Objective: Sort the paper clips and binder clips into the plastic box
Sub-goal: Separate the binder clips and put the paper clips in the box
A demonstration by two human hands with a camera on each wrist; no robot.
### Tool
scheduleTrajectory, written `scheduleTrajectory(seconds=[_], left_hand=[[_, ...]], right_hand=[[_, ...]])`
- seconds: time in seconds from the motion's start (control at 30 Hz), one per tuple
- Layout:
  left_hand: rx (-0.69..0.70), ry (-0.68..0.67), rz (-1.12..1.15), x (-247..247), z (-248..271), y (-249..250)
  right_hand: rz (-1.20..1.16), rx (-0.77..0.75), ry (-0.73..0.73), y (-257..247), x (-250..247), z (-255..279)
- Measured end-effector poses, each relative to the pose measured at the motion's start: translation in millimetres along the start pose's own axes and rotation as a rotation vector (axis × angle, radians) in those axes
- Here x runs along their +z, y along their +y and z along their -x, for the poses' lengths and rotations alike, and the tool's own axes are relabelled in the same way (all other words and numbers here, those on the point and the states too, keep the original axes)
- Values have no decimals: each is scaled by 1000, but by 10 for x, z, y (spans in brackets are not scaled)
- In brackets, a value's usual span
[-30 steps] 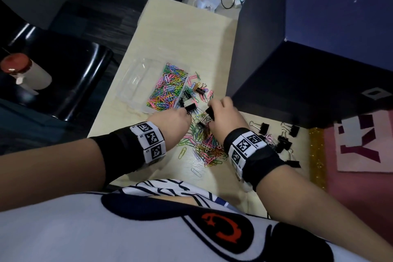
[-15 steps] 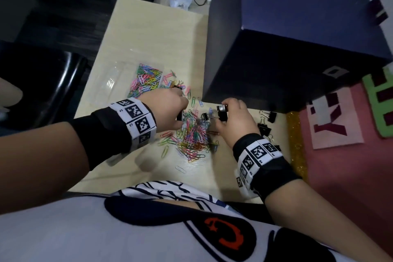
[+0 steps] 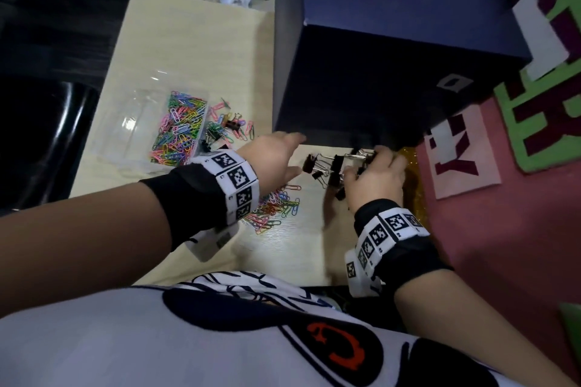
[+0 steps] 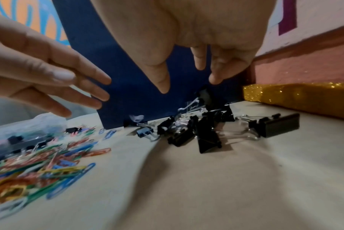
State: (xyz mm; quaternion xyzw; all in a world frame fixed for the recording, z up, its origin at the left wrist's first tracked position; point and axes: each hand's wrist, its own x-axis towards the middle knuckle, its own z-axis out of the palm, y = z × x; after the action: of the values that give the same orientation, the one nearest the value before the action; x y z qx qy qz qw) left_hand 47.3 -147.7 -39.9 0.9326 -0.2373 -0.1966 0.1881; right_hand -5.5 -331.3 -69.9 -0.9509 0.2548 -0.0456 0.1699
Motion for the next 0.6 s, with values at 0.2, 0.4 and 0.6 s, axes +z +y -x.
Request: scheduleTrajectory(seconds=[0.2, 0.4, 0.6], left_hand=[[-75, -233, -266, 43, 363, -298], [-192, -364, -413, 138, 605, -512], [-219, -325, -366, 265, 608, -572]], right_hand=[[-44, -391, -401, -264, -2, 144], [185, -478, -752, -546, 217, 340], [149, -573, -729, -651, 423, 442]])
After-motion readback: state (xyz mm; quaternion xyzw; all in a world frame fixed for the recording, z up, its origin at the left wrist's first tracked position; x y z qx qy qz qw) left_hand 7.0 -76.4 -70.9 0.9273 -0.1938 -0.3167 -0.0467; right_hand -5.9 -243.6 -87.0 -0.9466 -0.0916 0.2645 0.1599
